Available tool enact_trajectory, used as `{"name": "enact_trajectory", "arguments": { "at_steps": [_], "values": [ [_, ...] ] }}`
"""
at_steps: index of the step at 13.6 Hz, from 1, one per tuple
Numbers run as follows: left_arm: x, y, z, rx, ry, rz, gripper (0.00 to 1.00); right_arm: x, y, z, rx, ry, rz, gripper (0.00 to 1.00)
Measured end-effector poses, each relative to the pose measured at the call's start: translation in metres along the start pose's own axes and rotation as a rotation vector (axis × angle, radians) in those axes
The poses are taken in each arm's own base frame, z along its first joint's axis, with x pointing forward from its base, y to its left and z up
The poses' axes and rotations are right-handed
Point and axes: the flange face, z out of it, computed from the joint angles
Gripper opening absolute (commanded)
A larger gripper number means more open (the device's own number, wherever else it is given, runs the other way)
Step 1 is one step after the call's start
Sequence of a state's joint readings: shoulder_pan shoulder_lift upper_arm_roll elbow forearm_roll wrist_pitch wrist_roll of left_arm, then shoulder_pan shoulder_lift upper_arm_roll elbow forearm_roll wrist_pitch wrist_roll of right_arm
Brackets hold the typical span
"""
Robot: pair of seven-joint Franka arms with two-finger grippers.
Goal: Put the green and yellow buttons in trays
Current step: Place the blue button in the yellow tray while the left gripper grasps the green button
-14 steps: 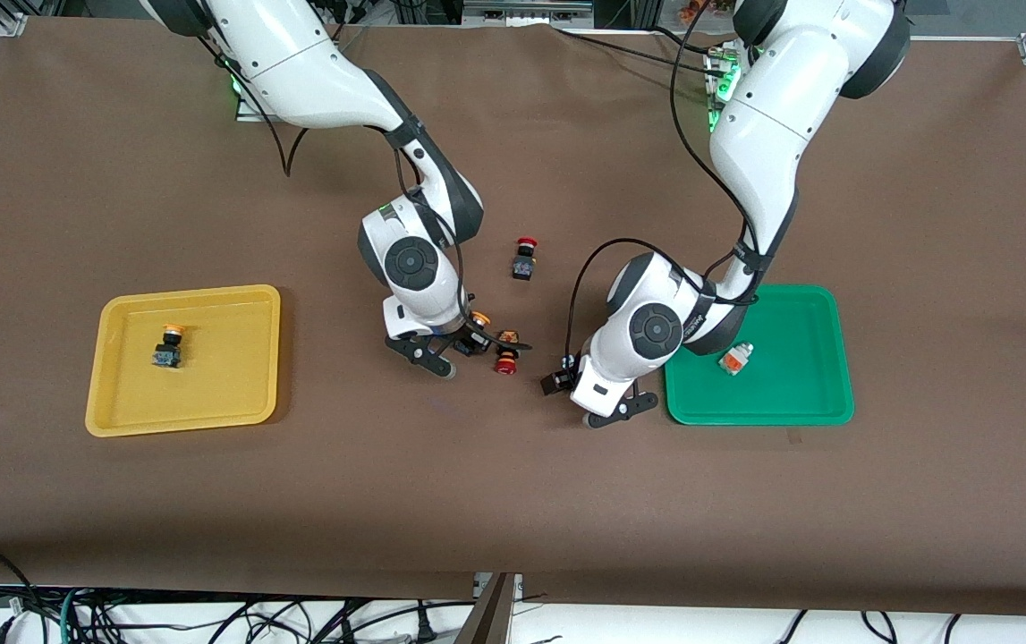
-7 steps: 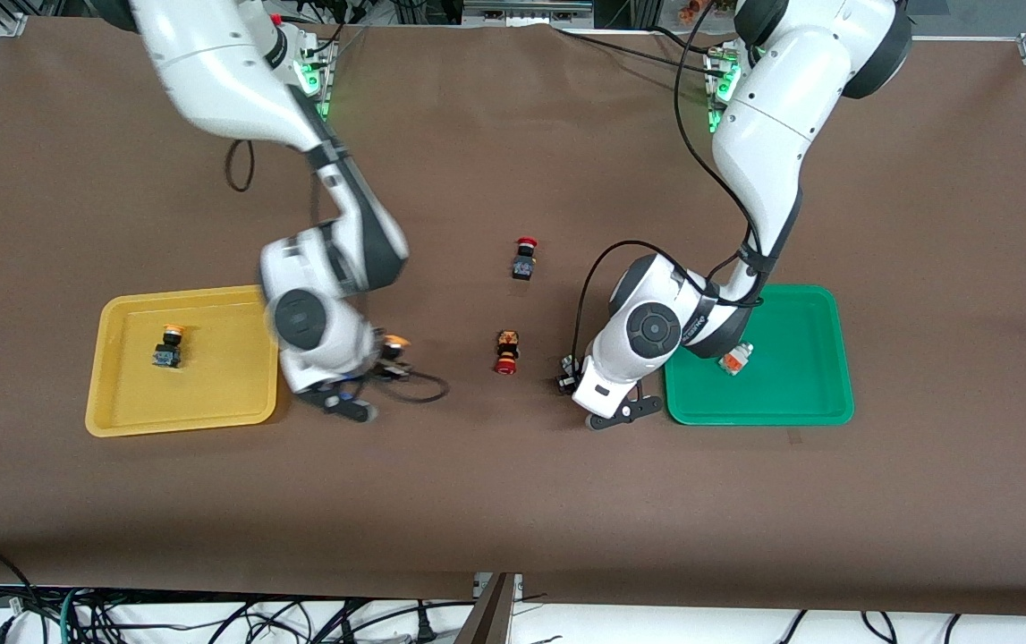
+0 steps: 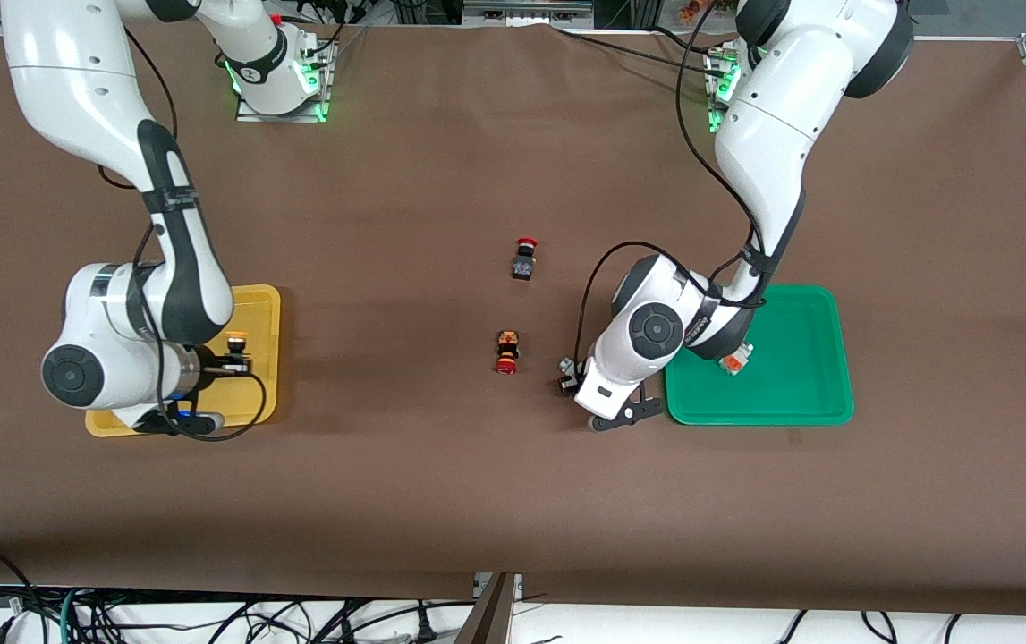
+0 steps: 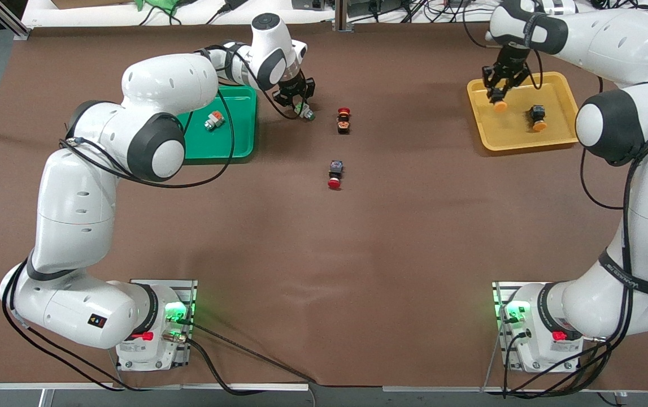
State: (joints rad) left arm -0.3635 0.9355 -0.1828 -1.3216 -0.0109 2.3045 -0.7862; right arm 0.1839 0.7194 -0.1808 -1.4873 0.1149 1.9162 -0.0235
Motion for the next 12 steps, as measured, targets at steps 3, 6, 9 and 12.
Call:
{"name": "enact_trajectory", "arguments": {
  "at_steps": [3, 6, 9, 12],
  "values": [
    [0.0, 0.001, -0.005, 0.01, -0.009, -0.005, 0.73, -0.003, 0.015, 0.03, -0.014, 0.002, -0.018, 1.0],
    [-0.001, 0.001, -0.005, 0.01, -0.015, -0.026, 0.72, -0.001, 0.02, 0.018, -0.017, 0.034, -0.019, 1.0],
    [-0.012, 0.009, -0.003, 0.01, -0.03, -0.074, 0.72, -0.007, 0.021, -0.053, -0.004, 0.082, -0.023, 1.0],
    [-0.027, 0.021, 0.001, 0.016, -0.042, -0.091, 0.75, -0.035, 0.028, -0.141, 0.013, 0.069, -0.02, 1.0]
  ]
}}
